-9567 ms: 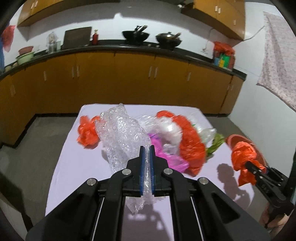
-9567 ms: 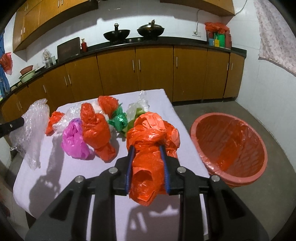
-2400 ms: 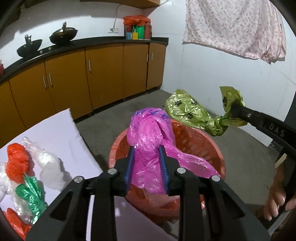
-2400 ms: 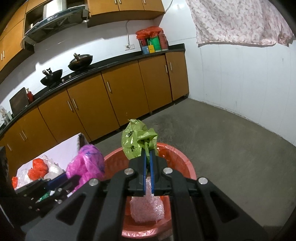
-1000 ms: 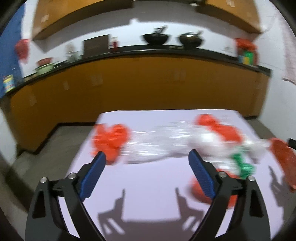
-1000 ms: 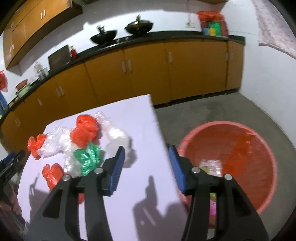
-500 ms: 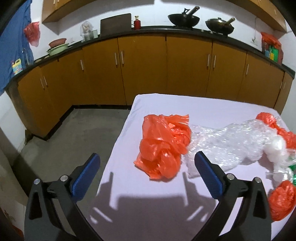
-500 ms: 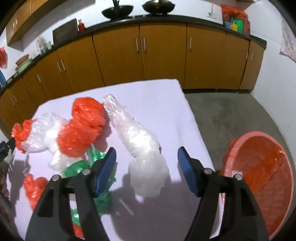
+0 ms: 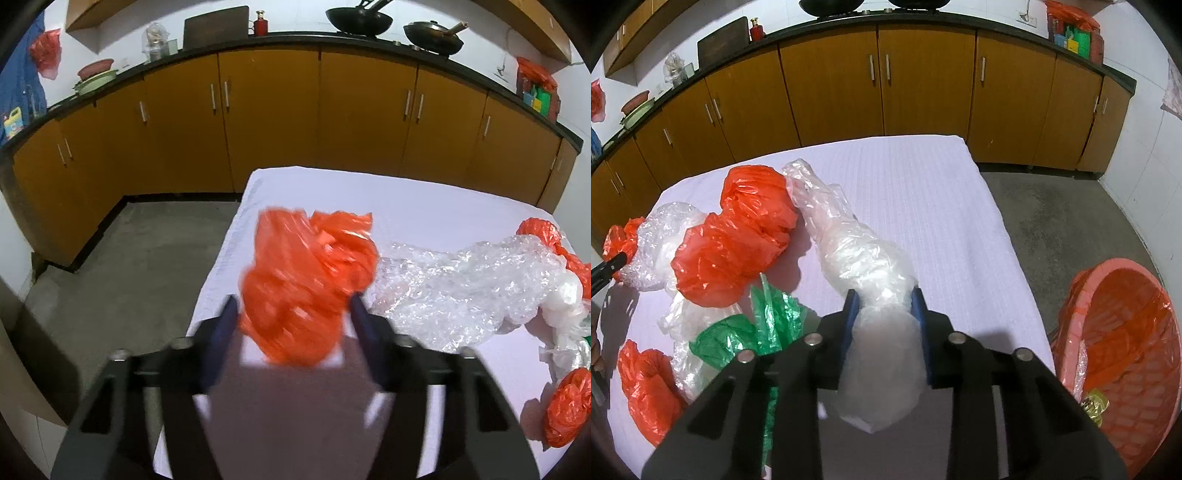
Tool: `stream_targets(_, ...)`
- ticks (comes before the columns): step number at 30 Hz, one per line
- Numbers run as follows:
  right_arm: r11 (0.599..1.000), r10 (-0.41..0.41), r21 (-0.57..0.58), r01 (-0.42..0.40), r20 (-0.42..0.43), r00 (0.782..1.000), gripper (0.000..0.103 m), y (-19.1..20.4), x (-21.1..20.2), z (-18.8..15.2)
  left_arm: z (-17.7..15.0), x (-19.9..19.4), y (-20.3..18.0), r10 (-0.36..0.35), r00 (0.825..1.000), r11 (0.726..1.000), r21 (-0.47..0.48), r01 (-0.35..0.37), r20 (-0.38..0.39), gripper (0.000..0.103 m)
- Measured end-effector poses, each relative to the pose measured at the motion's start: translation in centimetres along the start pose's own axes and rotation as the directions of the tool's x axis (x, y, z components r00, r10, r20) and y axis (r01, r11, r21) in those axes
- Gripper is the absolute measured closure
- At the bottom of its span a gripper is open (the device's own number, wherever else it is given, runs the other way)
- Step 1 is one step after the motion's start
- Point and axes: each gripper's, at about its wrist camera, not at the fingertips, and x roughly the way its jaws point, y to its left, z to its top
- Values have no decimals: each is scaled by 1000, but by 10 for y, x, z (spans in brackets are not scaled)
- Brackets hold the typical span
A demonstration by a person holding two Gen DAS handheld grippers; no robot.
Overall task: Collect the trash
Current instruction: 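Grasp the clear plastic bag with the right gripper while the left grasps an orange bag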
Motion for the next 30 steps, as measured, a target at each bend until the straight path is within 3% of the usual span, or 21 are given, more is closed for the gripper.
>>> stream_targets(1, 1000, 1, 0, -1, 2, 1000, 78, 0, -1, -1, 0, 0, -1, -5, 1000, 1000, 1, 5, -4, 73)
stream_targets(3, 1000, 6, -1, -6, 6, 1000, 80, 0, -4, -2, -2, 0, 0, -6, 1000, 1000, 1, 6, -9, 83)
stream_targets(7, 1000, 9, 3, -9, 21, 1000, 81, 0, -15, -6, -3, -7, 2, 9, 1000, 1000, -7, -9, 7, 91)
stream_targets(19, 998, -7, 60, 1, 89, 996, 82, -13, -67, -9, 3, -51, 7, 19, 996, 1000, -23, -17, 91, 93)
stream_targets(30, 994, -18, 112, 1, 149, 989, 82, -30, -125, -18, 6, -115, -10, -63, 980, 998, 5, 63, 188, 95)
